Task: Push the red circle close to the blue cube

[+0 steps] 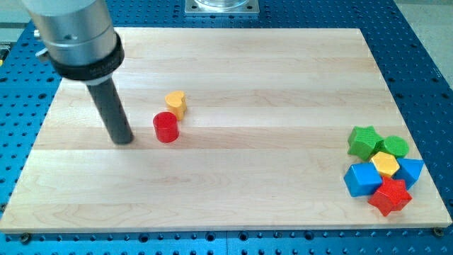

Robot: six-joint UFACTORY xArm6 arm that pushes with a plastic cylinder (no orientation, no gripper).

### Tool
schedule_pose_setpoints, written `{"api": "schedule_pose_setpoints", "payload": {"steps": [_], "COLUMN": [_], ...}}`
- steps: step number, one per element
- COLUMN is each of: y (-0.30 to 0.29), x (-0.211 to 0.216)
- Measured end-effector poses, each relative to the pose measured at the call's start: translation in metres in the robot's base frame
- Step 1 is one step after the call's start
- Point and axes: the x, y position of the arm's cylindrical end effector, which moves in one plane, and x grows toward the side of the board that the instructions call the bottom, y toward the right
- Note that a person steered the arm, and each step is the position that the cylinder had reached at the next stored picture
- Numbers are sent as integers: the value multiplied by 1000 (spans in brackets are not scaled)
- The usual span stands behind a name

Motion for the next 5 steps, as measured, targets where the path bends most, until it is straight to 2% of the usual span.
{"api": "schedule_pose_setpoints", "payload": {"steps": [1, 2, 3, 5], "y": [47, 91, 117, 126], "x": [-12, -3, 7, 20]}}
